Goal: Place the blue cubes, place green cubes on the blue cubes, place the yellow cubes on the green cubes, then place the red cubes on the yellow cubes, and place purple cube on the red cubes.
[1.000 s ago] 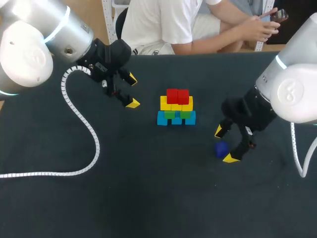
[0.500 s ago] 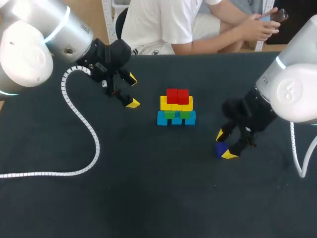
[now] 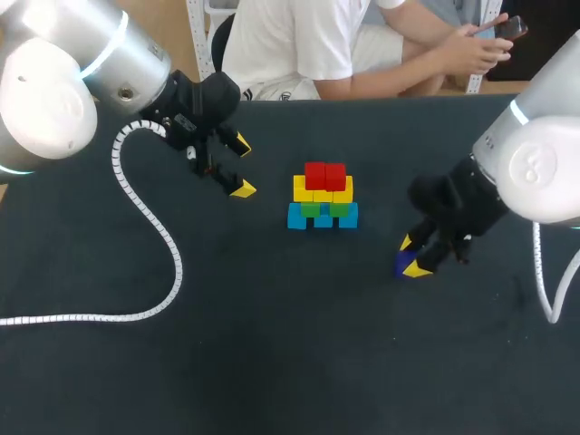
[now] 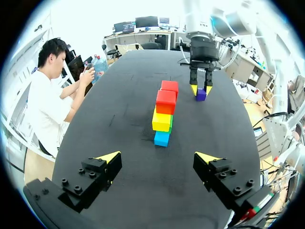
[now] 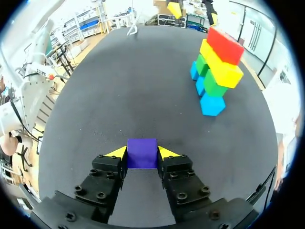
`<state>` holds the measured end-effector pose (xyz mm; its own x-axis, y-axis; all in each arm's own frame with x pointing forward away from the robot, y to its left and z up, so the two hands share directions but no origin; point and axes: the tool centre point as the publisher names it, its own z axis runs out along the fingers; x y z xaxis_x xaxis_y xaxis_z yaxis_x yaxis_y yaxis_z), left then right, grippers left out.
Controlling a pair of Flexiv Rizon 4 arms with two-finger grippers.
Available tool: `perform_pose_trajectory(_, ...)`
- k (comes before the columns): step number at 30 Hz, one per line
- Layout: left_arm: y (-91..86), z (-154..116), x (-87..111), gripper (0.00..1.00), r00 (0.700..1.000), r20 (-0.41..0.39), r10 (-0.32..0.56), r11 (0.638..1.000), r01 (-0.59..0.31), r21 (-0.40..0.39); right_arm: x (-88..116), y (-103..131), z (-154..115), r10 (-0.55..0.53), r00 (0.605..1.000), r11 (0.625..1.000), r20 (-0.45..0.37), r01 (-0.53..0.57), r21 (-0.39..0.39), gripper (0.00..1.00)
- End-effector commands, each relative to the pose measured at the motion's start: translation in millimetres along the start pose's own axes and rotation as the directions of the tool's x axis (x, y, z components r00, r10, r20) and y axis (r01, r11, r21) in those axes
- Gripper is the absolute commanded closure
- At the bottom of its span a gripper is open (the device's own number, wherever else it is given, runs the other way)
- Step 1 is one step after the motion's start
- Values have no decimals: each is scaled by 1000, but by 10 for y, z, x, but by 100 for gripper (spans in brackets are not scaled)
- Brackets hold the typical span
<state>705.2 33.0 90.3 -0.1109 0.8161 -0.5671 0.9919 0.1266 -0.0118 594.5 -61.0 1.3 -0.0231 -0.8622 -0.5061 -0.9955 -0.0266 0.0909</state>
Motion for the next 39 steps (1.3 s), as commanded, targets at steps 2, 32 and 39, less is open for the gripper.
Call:
perform_pose_trajectory(2,17,1,5,0,1000,1,2,1000,-2,4,-103,38,-320,37,999,999,-7,-37,26,100)
perform_pose_trajectory(32,17,1,5,0,1000,1,2,1000,-2,4,-1202,-217,-907,-140,990,986,7,139,87,100)
perform_pose_trajectory(39,17,1,5,0,1000,1,2,1000,-2,4,-1202,-217,-907,-140,990,986,7,139,87,100)
